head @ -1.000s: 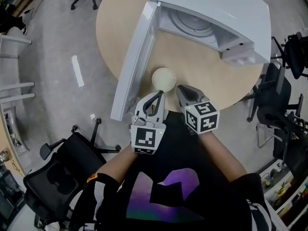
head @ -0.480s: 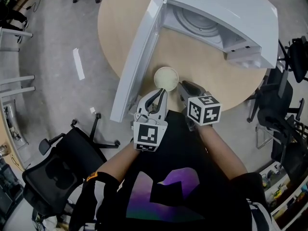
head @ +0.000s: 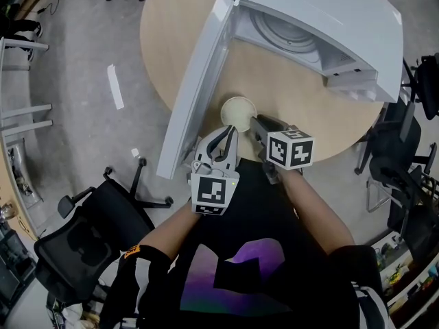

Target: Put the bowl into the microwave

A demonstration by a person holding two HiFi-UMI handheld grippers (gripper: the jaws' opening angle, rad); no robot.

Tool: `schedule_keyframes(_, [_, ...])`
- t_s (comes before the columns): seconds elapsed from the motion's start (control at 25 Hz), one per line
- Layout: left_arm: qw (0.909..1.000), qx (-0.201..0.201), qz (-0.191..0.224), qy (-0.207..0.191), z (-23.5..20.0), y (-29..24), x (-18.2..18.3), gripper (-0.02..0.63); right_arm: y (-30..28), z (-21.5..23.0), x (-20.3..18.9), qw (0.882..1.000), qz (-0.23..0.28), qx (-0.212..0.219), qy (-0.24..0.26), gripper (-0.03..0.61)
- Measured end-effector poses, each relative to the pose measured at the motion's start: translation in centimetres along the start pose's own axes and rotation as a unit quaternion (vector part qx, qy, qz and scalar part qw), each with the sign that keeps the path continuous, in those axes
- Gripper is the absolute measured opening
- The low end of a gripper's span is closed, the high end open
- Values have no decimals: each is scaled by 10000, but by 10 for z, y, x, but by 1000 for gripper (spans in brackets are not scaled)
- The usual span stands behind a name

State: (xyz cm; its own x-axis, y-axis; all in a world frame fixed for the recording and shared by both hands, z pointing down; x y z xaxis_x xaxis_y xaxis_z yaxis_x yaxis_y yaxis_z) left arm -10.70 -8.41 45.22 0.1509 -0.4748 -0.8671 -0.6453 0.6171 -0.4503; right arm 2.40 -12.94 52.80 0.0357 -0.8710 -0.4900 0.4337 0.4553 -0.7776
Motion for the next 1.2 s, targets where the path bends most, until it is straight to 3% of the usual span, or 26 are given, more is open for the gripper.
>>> schedule_keyframes(0.6, [9999,90,-85,45,-5,-9,3,46,-12,4,4,9989,-211,237,-351,71])
schedule_keyframes(0.92, [9999,125,-116,28,-9,-13,5,46,-16,16,-1,9892,-338,601,-1296,71])
schedule_keyframes(1.2, [9998,151,-113,19,-9,-16,8,46,-17,20,2,9879,-329,655,-1366,69])
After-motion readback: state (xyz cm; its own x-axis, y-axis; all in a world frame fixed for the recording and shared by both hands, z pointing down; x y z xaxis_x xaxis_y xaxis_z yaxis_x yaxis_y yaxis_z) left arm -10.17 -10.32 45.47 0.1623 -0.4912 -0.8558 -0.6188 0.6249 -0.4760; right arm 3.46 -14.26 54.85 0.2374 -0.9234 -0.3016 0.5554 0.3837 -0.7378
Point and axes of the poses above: the fingertips, and each gripper's own axes: y backward along the fingers, z to its right, x out of its top, the point moved 7 cm from there along y, backward along the fingers, and after that the axes turned 10 degrees about -x, right-handed, at the moved point
